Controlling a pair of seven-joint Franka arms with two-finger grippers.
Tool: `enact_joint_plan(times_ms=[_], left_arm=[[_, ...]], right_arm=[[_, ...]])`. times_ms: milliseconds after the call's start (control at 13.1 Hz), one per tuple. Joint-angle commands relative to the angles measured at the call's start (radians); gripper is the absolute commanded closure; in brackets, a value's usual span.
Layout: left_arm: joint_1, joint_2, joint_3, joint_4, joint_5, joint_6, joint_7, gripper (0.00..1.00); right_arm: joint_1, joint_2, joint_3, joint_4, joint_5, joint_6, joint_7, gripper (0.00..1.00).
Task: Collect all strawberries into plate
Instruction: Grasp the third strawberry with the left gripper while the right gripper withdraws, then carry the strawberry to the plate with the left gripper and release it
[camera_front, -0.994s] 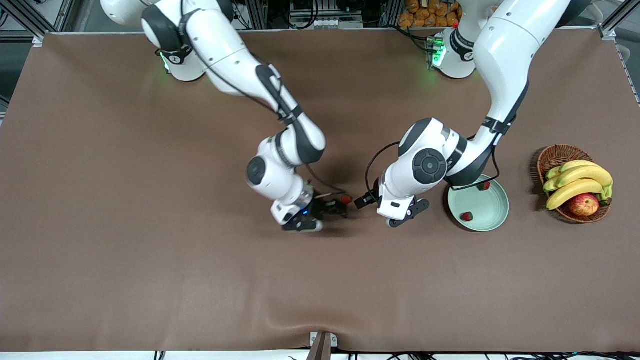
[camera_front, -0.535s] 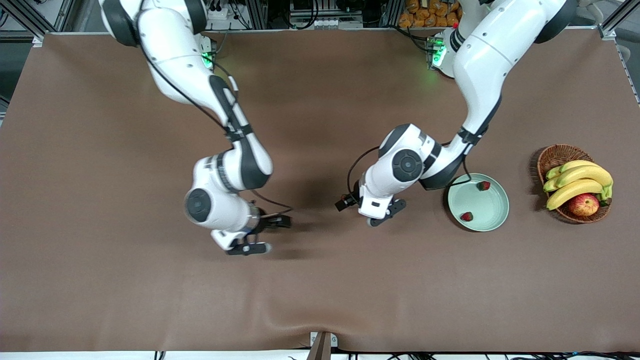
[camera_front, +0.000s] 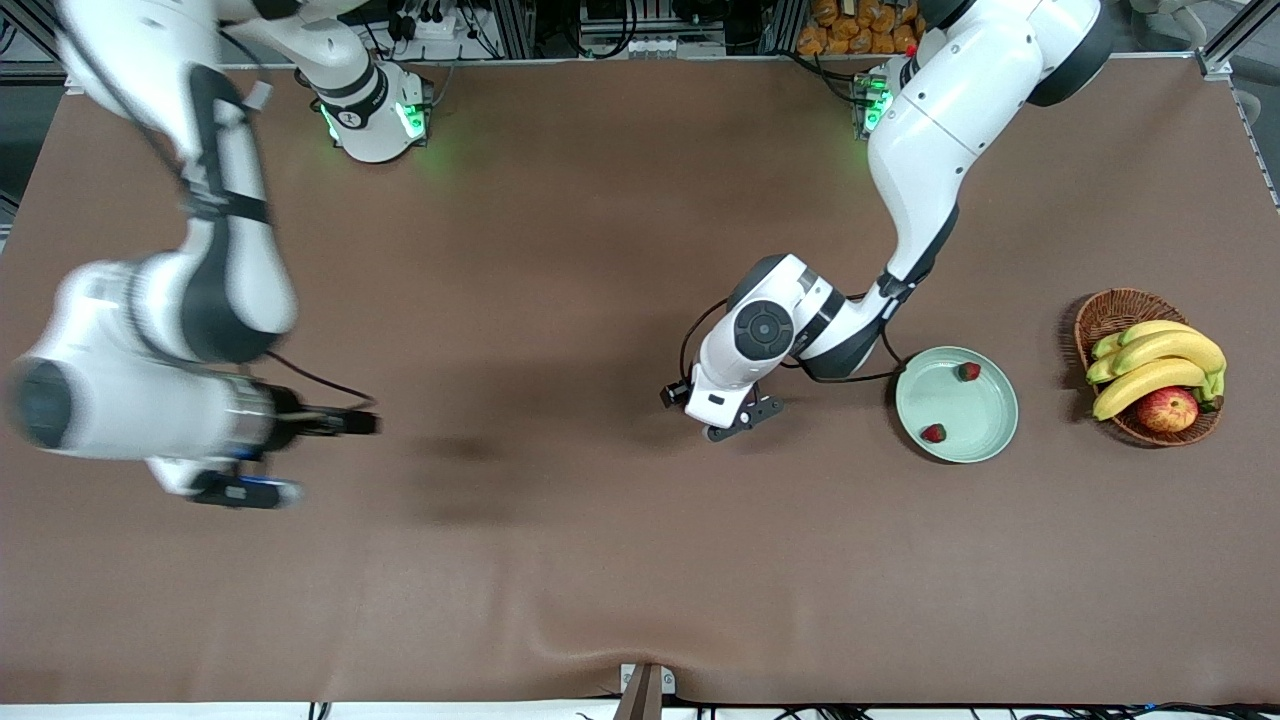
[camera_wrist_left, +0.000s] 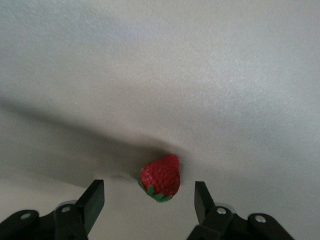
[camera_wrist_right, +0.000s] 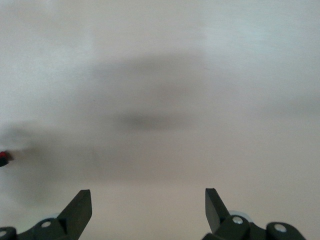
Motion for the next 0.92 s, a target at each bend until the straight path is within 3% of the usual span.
enact_joint_plan(times_ms=[0,229,306,459,535,688,841], left_arm=[[-0.011,0.017,0.012,0.037,0.021,0.001,0.016,0.44],[-0.003,0.017,0.017,0.042,0.02,0.001,0.053,0.62],[-0.003,0.017,0.025,0.042,0.018,0.001,0.062,0.72],[0.0,0.017,0.025,0.042,0.018,0.001,0.076,0.94],[0.003,0.002,0.025,0.042,0.021,0.001,0.074,1.0],[0.084,-0.06,0.011,0.036,0.023,-0.036,0.074,1.0],[0.135,-0.129,0.005,0.036,0.023,-0.169,0.105,1.0]], right_arm=[[-0.121,-0.112,0.081,-0.048,-0.061,-0.047,0.0,0.0],[-0.355,-0.207,0.346,-0.051,-0.263,-0.079,-0.001,0.0],[-0.398,-0.229,0.39,-0.05,-0.324,-0.09,-0.004,0.0],[-0.422,-0.276,0.397,-0.057,-0.386,-0.123,-0.065,0.0],[-0.443,-0.29,0.397,-0.057,-0.417,-0.142,-0.113,0.0],[-0.471,-0.307,0.397,-0.068,-0.44,-0.144,-0.142,0.0],[-0.476,-0.342,0.396,-0.138,-0.443,-0.112,-0.143,0.0]])
